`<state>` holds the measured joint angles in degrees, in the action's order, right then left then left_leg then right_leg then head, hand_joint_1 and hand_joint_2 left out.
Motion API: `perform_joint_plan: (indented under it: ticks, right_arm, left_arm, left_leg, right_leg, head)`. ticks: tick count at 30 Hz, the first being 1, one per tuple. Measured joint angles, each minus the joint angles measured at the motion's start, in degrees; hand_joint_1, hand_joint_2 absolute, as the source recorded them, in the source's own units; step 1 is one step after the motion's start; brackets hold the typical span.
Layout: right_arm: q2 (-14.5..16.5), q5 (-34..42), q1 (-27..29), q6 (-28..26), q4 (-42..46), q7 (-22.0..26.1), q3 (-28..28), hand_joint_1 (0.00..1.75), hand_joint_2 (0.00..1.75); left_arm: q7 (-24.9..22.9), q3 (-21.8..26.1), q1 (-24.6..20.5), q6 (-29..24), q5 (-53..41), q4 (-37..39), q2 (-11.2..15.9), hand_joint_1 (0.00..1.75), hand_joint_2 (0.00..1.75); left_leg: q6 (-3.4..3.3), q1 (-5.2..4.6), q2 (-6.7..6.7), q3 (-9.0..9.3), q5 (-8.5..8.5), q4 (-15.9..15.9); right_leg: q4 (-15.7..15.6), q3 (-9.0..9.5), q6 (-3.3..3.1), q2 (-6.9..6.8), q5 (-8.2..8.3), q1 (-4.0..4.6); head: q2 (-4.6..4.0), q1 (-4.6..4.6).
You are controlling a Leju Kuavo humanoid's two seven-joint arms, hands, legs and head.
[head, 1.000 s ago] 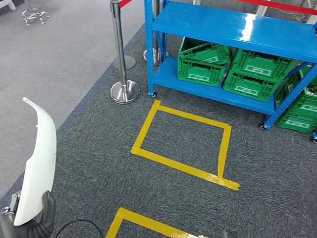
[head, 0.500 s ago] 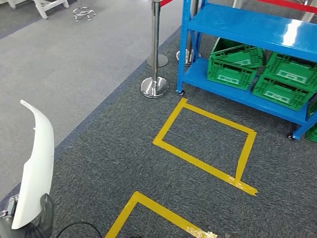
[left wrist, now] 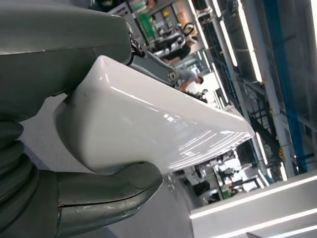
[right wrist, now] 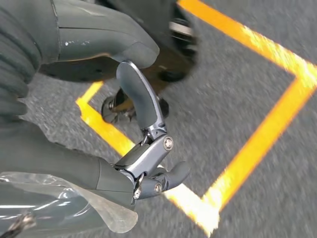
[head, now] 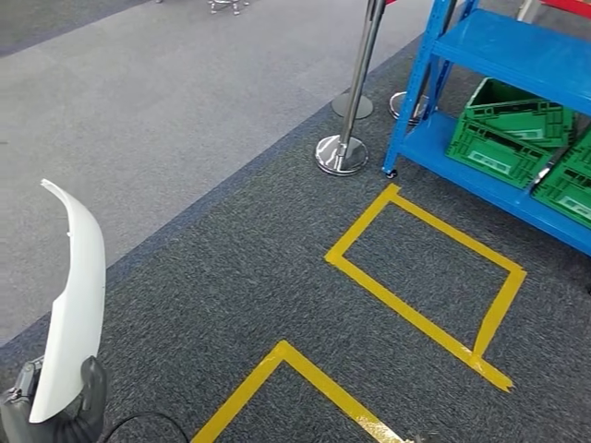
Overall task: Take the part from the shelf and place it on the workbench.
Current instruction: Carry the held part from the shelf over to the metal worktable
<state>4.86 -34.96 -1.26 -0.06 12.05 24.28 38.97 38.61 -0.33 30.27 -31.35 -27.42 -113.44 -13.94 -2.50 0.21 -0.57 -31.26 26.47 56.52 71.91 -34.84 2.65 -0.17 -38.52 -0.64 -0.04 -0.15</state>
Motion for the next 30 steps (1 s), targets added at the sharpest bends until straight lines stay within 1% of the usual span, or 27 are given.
perform_joint_plan:
  ticks: [1, 2, 3, 4, 5, 6, 7, 9, 10, 11, 12, 13, 14, 15, 16, 17, 18, 19, 20, 21, 22, 24, 25, 27, 28, 29, 30]
  right_arm:
    - [0.0, 0.0, 0.1, 0.1, 0.0, 0.0, 0.0, 0.0, 1.75]
    - [-0.1, 0.0, 0.2, 0.1, 0.0, -0.1, 0.0, 0.0, 1.75]
    - [-0.1, -0.1, 0.2, 0.2, 0.0, -0.1, 0.0, 0.0, 1.75]
    - [-0.2, -0.1, 0.2, 0.2, 0.0, -0.1, 0.0, 0.0, 1.75]
    - [-0.4, -0.2, 0.2, 0.3, 0.0, -0.2, 0.1, 0.0, 1.75]
    - [-0.5, -0.2, 0.2, 0.3, 0.0, -0.2, 0.1, 0.0, 1.75]
    - [-0.5, -0.3, 0.1, 0.3, 0.0, -0.3, 0.2, 0.0, 1.75]
    - [-0.6, -0.4, 0.1, 0.4, 0.0, -0.4, 0.3, 0.0, 1.75]
    - [-0.6, -0.4, 0.1, 0.5, 0.0, -0.5, 0.4, 0.0, 1.75]
    - [-0.6, -0.4, 0.1, 0.5, 0.0, -0.5, 0.4, 0.0, 1.75]
    - [-0.6, -0.5, 0.1, 0.5, 0.0, -0.5, 0.5, 0.0, 1.75]
    - [-0.7, -0.5, 0.1, 0.5, 0.0, -0.5, 0.5, 0.0, 1.75]
    - [-0.7, -0.5, 0.2, 0.5, 0.0, -0.5, 0.6, 0.0, 1.75]
    - [-0.7, -0.5, 0.3, 0.5, 0.0, -0.5, 0.6, 0.0, 1.75]
    - [-0.7, -0.5, 0.4, 0.5, 0.0, -0.5, 0.7, 0.0, 1.75]
    - [-0.7, -0.5, 0.3, 0.6, 0.0, -0.6, 0.7, 0.0, 1.75]
    - [-0.7, -0.5, 0.3, 0.6, 0.0, -0.6, 0.7, 0.0, 1.75]
    - [-0.7, -0.6, 0.2, 0.6, 0.0, -0.6, 0.7, 0.0, 1.75]
    - [-0.7, -0.6, 0.1, 0.7, 0.0, -0.6, 0.8, 0.0, 1.75]
    - [-0.7, -0.7, 0.1, 0.7, 0.0, -0.6, 0.8, 0.0, 1.75]
    - [-0.7, -0.7, 0.0, 0.7, 0.0, -0.6, 0.8, 0.0, 1.75]
    - [-0.7, -0.8, -0.2, 0.8, 0.0, -0.6, 0.8, 0.0, 1.75]
    - [-0.7, -0.9, -0.4, 0.8, 0.0, -0.6, 0.8, 0.0, 1.75]
    - [-0.7, -0.9, -0.5, 0.8, 0.0, -0.6, 0.8, 0.0, 1.75]
    - [-0.7, -1.0, -0.5, 0.8, 0.0, -0.6, 0.8, 0.0, 1.75]
    - [-0.7, -1.0, -0.4, 0.8, 0.0, -0.7, 0.8, 0.0, 1.75]
    - [-0.7, -1.0, -0.2, 0.8, 0.0, -0.7, 0.9, 0.0, 1.75]
  left_arm:
    - [-0.1, -0.4, 0.0, -0.7, -0.8, 0.0, 0.0, 1.75, 1.75]
    - [-0.3, -0.8, -0.1, -1.6, -1.8, 0.0, 0.1, 1.75, 1.75]
    - [-0.6, -1.4, -0.2, -2.5, -2.8, 0.0, 0.2, 1.75, 1.75]
    - [-1.0, -2.0, -0.3, -3.6, -4.0, 0.0, 0.4, 1.75, 1.75]
    - [-1.5, -2.7, -0.5, -4.6, -5.2, 0.0, 0.6, 1.75, 1.75]
    - [-2.1, -3.4, -0.6, -5.4, -6.3, 0.0, 0.9, 1.75, 1.75]
    - [-2.6, -4.1, -0.7, -6.2, -7.2, 0.0, 1.2, 1.75, 1.75]
    - [-3.6, -5.4, -0.7, -7.1, -8.5, 0.0, 1.8, 1.75, 1.75]
    - [-4.0, -6.0, -0.7, -7.3, -8.9, 0.0, 2.1, 1.75, 1.75]
    - [-4.3, -6.5, -0.7, -7.5, -9.1, 0.0, 2.4, 1.75, 1.75]
    - [-4.5, -6.9, -0.8, -7.7, -9.3, -0.1, 2.6, 1.75, 1.75]
    - [-4.6, -7.3, -0.9, -7.8, -9.4, -0.1, 2.9, 1.75, 1.75]
    - [-4.7, -7.6, -1.0, -7.8, -9.4, -0.1, 3.1, 1.75, 1.75]
    - [-4.8, -7.9, -1.0, -7.9, -9.4, -0.1, 3.4, 1.75, 1.75]
    - [-4.9, -8.1, -1.0, -7.9, -9.6, -0.1, 3.6, 1.75, 1.75]
    - [-5.0, -8.3, -1.0, -8.0, -9.7, -0.1, 3.8, 1.75, 1.75]
    - [-5.3, -8.6, -1.0, -8.2, -10.0, -0.1, 4.0, 1.75, 1.75]
    - [-5.6, -8.9, -1.0, -8.3, -10.4, -0.1, 4.2, 1.75, 1.75]
    - [-6.0, -9.3, -1.1, -8.4, -10.8, -0.2, 4.5, 1.75, 1.75]
    - [-6.6, -9.7, -1.2, -8.4, -11.4, -0.3, 4.7, 1.75, 1.75]
    - [-7.1, -10.1, -1.3, -8.5, -12.0, -0.5, 4.9, 1.75, 1.75]
    - [-7.8, -10.8, -1.3, -8.6, -12.7, -0.7, 5.3, 1.75, 1.75]
    - [-8.0, -11.0, -1.3, -8.6, -12.9, -0.8, 5.4, 1.75, 1.75]
    - [-8.5, -11.4, -1.3, -8.7, -13.3, -1.0, 5.6, 1.75, 1.75]
    - [-8.8, -11.6, -1.4, -8.8, -13.6, -1.1, 5.6, 1.75, 1.75]
    - [-9.1, -11.8, -1.5, -8.8, -14.0, -1.1, 5.7, 1.75, 1.75]
    - [-9.4, -12.0, -1.6, -8.8, -14.5, -1.1, 5.8, 1.75, 1.75]
  left_leg:
    - [-0.02, -0.13, -0.75, -0.16, -0.14, 0.0]
    - [0.02, -0.23, -1.54, -0.23, -0.24, 0.1]
    - [0.07, -0.29, -2.31, -0.25, -0.3, 0.2]
    - [0.18, -0.33, -3.02, -0.3, -0.35, 0.3]
    - [0.36, -0.41, -3.68, -0.47, -0.4, 0.6]
    - [0.65, -0.42, -4.25, -0.76, -0.52, 0.8]
    - [1.01, -0.38, -4.83, -1.1, -0.68, 0.9]
    - [1.8, -0.23, -5.98, -1.77, -1.07, 1.0]
    - [2.1, -0.27, -5.76, -2.11, -0.86, 1.4]
    - [2.39, -0.34, -4.83, -2.74, -0.04, 2.6]
    - [2.65, -0.35, -3.41, -3.85, 1.55, 5.1]
    - [2.93, -0.32, -1.78, -5.45, 3.64, 8.8]
    - [3.2, -0.19, -0.78, -7.22, 5.65, 12.9]
    - [3.41, -0.03, -0.28, -8.62, 6.97, 16.3]
    - [3.54, 0.09, -0.1, -9.11, 7.19, 17.9]
    - [3.59, 0.18, 0.08, -8.36, 6.24, 16.9]
    - [3.53, 0.22, 0.45, -6.47, 4.5, 13.7]
    - [3.36, 0.19, 1.36, -3.91, 2.77, 9.1]
    - [3.05, 0.04, 2.47, -1.65, 1.58, 5.0]
    - [2.69, -0.15, 3.29, -0.16, 0.99, 2.2]
    - [2.31, -0.37, 3.75, 0.42, 0.96, 0.9]
    - [1.56, -0.62, 3.0, 0.07, 0.87, 0.7]
    - [1.17, -0.55, 2.49, 0.0, 0.63, 0.4]
    - [0.42, -0.28, 1.5, -0.02, 0.1, -0.1]
    - [0.2, -0.22, 1.0, -0.07, -0.04, -0.2]
    - [0.05, -0.25, 0.4, -0.2, -0.09, -0.2]
    - [-0.02, -0.32, -0.26, -0.29, -0.1, -0.2]
  right_leg:
    - [1.1, -0.67, -0.12, 0.09, 0.37, 0.01]
    - [-0.4, -0.08, -0.27, 0.2, 2.0, 0.01]
    - [-4.0, 1.52, -0.46, 0.61, 4.37, 0.0]
    - [-8.3, 3.48, -0.69, 1.81, 6.41, -0.04]
    - [-12.2, 5.15, -0.85, 3.07, 7.77, -0.14]
    - [-14.6, 6.14, -0.96, 4.09, 8.32, -0.17]
    - [-15.5, 6.54, -1.05, 4.7, 8.23, -0.17]
    - [-15.8, 6.71, -1.39, 3.69, 8.43, -0.22]
    - [-15.9, 6.81, -1.67, 3.02, 8.67, -0.34]
    - [-16.1, 6.86, -1.94, 2.26, 8.91, -0.48]
    - [-16.2, 6.83, -2.13, 1.42, 9.08, -0.59]
    - [-16.2, 6.78, -2.22, 0.59, 9.09, -0.48]
    - [-16.2, 6.7, -2.28, -0.31, 9.07, -0.4]
    - [-16.2, 6.61, -2.3, -1.25, 9.04, -0.34]
    - [-16.2, 6.54, -2.29, -2.12, 9.0, -0.31]
    - [-16.2, 6.48, -2.24, -2.94, 8.93, -0.3]
    - [-16.2, 6.45, -2.16, -3.67, 8.85, -0.3]
    - [-16.2, 6.55, -2.03, -4.34, 8.73, -0.29]
    - [-16.1, 6.61, -1.82, -4.96, 8.56, -0.18]
    - [-16.1, 6.76, -1.55, -5.5, 8.43, -0.09]
    - [-16.1, 6.98, -1.24, -6.0, 8.32, -0.03]
    - [-16.2, 7.41, -0.56, -6.82, 8.31, -0.05]
    - [-16.1, 7.42, -0.21, -6.34, 8.08, -0.14]
    - [-13.2, 5.99, 0.25, -3.43, 5.95, -0.28]
    - [-9.8, 4.34, 0.35, -1.63, 4.08, -0.34]
    - [-5.6, 2.29, 0.36, -0.55, 2.14, -0.35]
    - [-1.8, 0.33, 0.39, -0.13, 0.76, -0.35]
  head:
    - [0.0, -0.01]
    - [0.0, -0.01]
    - [0.0, -0.01]
    - [0.0, -0.01]
    - [0.0, -0.04]
    - [0.0, -0.05]
    - [0.0, -0.07]
    - [0.0, -0.07]
    - [0.0, -0.1]
    - [0.0, -0.28]
    - [0.0, -0.49]
    - [0.0, -0.69]
    - [0.0, -0.88]
    - [0.0, -0.91]
    - [0.0, -0.92]
    - [0.0, -0.93]
    - [0.0, -0.93]
    - [0.0, -0.94]
    - [0.0, -0.91]
    - [0.0, -0.9]
    - [0.0, -0.86]
    - [0.0, -0.87]
    - [0.0, -0.83]
    - [0.0, -0.68]
    - [0.0, -0.56]
    - [0.0, -0.47]
    - [0.0, -0.4]
